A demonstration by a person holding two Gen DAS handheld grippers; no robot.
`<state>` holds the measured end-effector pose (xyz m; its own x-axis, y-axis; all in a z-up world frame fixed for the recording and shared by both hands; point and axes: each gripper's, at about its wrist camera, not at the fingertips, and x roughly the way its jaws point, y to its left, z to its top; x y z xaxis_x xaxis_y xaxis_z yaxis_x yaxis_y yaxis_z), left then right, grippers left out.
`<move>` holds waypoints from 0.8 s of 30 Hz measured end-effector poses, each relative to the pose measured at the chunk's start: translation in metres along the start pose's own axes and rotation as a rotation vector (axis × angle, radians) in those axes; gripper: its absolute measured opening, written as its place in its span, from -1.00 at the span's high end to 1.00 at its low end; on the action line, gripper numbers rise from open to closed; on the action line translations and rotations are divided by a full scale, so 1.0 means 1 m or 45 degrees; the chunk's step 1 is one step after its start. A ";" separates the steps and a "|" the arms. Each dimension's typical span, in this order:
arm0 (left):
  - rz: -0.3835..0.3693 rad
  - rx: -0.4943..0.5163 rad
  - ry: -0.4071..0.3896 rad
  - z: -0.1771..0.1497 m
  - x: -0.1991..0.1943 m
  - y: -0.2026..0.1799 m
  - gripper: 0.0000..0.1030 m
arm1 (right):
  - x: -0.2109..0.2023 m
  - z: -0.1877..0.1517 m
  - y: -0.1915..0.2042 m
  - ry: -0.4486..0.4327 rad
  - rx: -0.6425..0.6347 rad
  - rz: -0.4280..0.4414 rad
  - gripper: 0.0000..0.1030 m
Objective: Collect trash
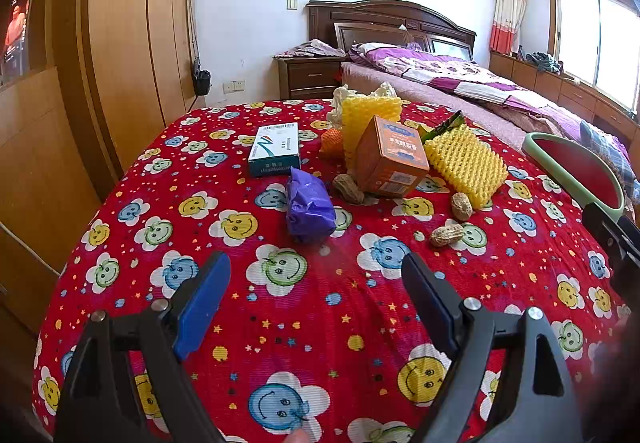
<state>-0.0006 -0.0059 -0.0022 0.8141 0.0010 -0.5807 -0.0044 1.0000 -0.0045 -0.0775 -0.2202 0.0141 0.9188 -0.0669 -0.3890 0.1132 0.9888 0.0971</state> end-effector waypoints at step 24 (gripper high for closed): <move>-0.004 -0.002 0.004 0.000 0.001 0.000 -0.70 | 0.000 0.001 0.000 0.001 0.000 0.000 -1.00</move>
<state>0.0001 -0.0058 -0.0027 0.8123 -0.0019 -0.5832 -0.0028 1.0000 -0.0071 -0.0772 -0.2199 0.0146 0.9186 -0.0669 -0.3895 0.1132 0.9888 0.0970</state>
